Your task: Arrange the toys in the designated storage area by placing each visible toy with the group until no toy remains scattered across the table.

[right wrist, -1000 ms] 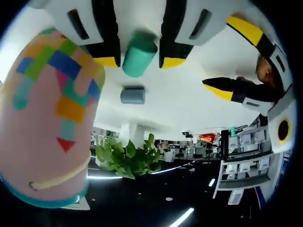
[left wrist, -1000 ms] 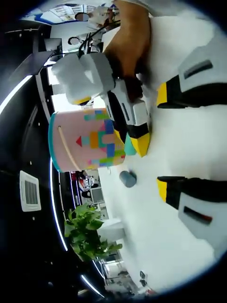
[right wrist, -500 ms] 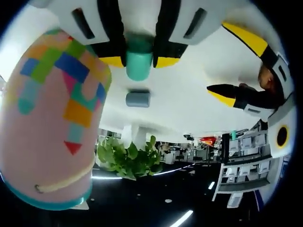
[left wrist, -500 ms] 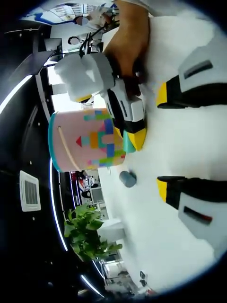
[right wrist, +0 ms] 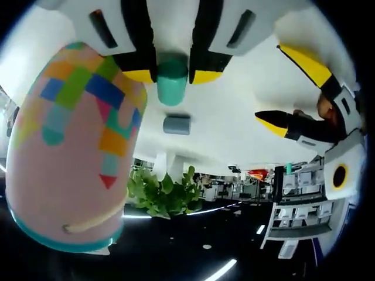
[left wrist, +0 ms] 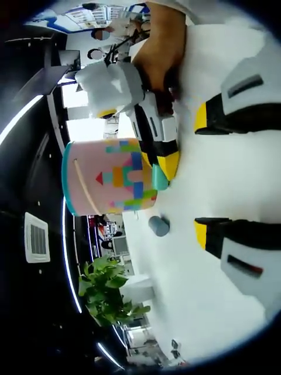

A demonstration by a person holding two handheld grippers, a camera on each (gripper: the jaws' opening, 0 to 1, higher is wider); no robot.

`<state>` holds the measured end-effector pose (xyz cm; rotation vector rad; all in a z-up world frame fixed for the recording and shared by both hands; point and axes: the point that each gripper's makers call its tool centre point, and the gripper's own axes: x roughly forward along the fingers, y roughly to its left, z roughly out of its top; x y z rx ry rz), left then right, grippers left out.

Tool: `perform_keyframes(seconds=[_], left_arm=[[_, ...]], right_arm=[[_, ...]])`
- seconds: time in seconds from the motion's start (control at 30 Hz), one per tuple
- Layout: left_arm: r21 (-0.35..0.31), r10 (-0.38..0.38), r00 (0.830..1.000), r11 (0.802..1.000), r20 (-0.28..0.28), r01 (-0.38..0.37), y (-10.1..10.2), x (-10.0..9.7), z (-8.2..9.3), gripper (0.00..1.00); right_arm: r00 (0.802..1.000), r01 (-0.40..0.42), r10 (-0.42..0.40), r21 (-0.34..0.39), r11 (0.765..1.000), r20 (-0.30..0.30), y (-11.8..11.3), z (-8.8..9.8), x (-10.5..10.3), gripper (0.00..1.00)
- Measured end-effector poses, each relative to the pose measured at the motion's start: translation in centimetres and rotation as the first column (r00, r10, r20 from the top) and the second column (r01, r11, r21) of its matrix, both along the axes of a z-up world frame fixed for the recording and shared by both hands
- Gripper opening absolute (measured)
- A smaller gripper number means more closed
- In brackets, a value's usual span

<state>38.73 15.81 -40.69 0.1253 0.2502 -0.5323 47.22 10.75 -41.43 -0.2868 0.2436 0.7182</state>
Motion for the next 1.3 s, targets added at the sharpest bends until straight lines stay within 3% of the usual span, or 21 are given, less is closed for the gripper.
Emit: perform_keyframes(seconds=[0.23, 0.37, 0.43, 0.63, 0.83, 1.0, 1.1, 1.23, 1.27, 1.3], left_arm=[[-0.001, -0.001, 1.0, 1.0, 0.001, 0.001, 0.0, 0.0, 0.0, 0.58], [-0.001, -0.004, 1.0, 1.0, 0.003, 0.004, -0.1, 0.0, 0.1, 0.58], [-0.003, -0.005, 1.0, 1.0, 0.003, 0.005, -0.1, 0.0, 0.1, 0.58], [-0.012, -0.008, 1.0, 1.0, 0.007, 0.008, -0.1, -0.1, 0.2, 0.58], [-0.007, -0.005, 1.0, 1.0, 0.009, 0.005, -0.1, -0.1, 0.2, 0.58], [0.011, -0.009, 1.0, 1.0, 0.015, 0.009, -0.2, -0.2, 0.2, 0.57], [0.017, 0.002, 1.0, 1.0, 0.008, -0.002, -0.1, -0.1, 0.0, 0.57], [0.021, -0.002, 1.0, 1.0, 0.013, 0.002, -0.2, -0.2, 0.1, 0.57], [0.021, -0.002, 1.0, 1.0, 0.014, 0.001, -0.2, -0.2, 0.1, 0.57], [0.023, 0.002, 1.0, 1.0, 0.014, -0.002, -0.2, -0.2, 0.1, 0.57]], right_arm=[[1.0, 0.004, -0.004, 0.01, 1.0, -0.004, -0.1, 0.0, -0.1, 0.21], [0.999, -0.036, 0.036, 0.029, 0.999, 0.018, -0.2, 1.4, -0.8, 0.2], [0.997, -0.069, 0.068, 0.033, 0.997, 0.042, -0.3, 2.9, -1.4, 0.2], [0.981, -0.185, 0.179, 0.088, 0.979, 0.078, -1.9, 10.2, -3.8, 0.2], [0.968, -0.24, 0.234, 0.059, 0.969, 0.089, -5.1, 17.5, -4.1, 0.2], [0.962, -0.257, 0.255, 0.01, 0.966, 0.102, -7.7, 22.6, -2.3, 0.2], [0.96, -0.268, 0.271, -0.043, 0.962, 0.07, -8.6, 24.0, 0.3, 0.2], [0.953, -0.302, 0.298, -0.174, 0.937, -0.047, -9.7, 23.2, 4.1, 0.2], [0.954, -0.3, 0.296, -0.183, 0.936, -0.051, -9.7, 23.2, 4.5, 0.2], [0.95, -0.313, 0.298, -0.242, 0.919, -0.098, -10.1, 22.8, 5.8, 0.2]])
